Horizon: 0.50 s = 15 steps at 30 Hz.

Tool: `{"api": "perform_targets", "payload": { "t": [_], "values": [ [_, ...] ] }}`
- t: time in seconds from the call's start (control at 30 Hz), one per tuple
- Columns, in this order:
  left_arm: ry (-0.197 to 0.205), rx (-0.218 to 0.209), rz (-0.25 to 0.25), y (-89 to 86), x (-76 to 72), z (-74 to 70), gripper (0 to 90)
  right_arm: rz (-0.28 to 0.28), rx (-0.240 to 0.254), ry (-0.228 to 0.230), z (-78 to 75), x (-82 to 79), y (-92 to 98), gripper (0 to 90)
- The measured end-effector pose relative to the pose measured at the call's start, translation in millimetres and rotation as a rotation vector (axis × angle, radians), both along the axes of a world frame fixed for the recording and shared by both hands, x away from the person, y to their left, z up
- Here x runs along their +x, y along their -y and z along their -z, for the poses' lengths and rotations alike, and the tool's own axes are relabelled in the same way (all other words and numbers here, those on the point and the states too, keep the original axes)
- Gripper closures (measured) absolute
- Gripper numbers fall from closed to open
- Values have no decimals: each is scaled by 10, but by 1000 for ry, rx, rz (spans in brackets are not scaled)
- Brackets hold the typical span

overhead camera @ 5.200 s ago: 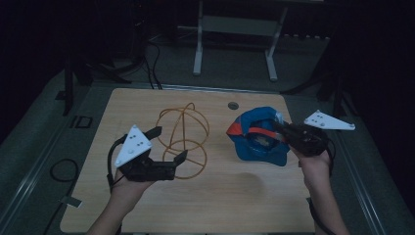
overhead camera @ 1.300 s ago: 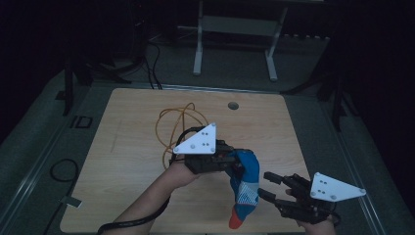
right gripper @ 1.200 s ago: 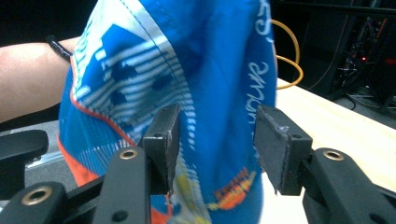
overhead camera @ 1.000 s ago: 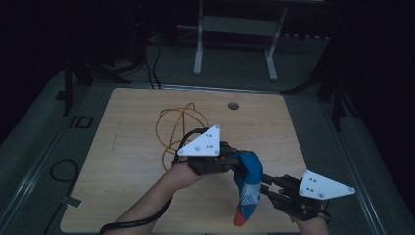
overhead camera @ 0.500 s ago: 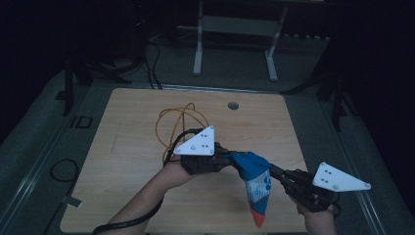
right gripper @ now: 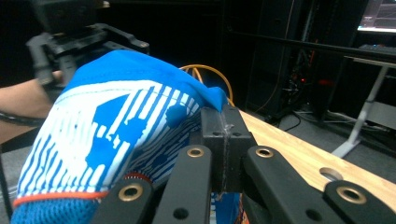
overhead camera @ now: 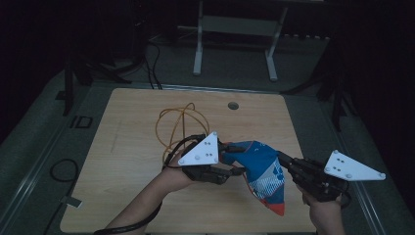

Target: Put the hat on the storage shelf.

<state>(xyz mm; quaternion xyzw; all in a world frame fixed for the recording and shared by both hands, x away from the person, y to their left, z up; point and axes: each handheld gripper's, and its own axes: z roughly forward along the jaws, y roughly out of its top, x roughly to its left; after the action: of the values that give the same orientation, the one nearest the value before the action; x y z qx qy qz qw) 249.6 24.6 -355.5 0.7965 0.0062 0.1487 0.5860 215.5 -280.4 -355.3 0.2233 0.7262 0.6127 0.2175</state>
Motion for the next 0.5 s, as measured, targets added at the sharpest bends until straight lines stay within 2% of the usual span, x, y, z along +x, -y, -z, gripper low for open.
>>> {"api": "perform_targets", "payload": {
  "t": [0.1, 0.23, 0.37, 0.5],
  "values": [
    [3, -16, 8, -47, -49, -1, 474, 8, -13, 7, -31, 13, -23, 900],
    [-7, -28, -11, -131, -73, -13, 444, 14, -3, 3, -46, 34, -29, 900],
    [-8, -47, -57, -250, -114, -44, 444, 21, 4, 5, -54, 42, -25, 900],
    [11, -66, -110, -443, -171, -68, 445, 35, 13, 9, -84, 71, -15, 900]
  ]
}}
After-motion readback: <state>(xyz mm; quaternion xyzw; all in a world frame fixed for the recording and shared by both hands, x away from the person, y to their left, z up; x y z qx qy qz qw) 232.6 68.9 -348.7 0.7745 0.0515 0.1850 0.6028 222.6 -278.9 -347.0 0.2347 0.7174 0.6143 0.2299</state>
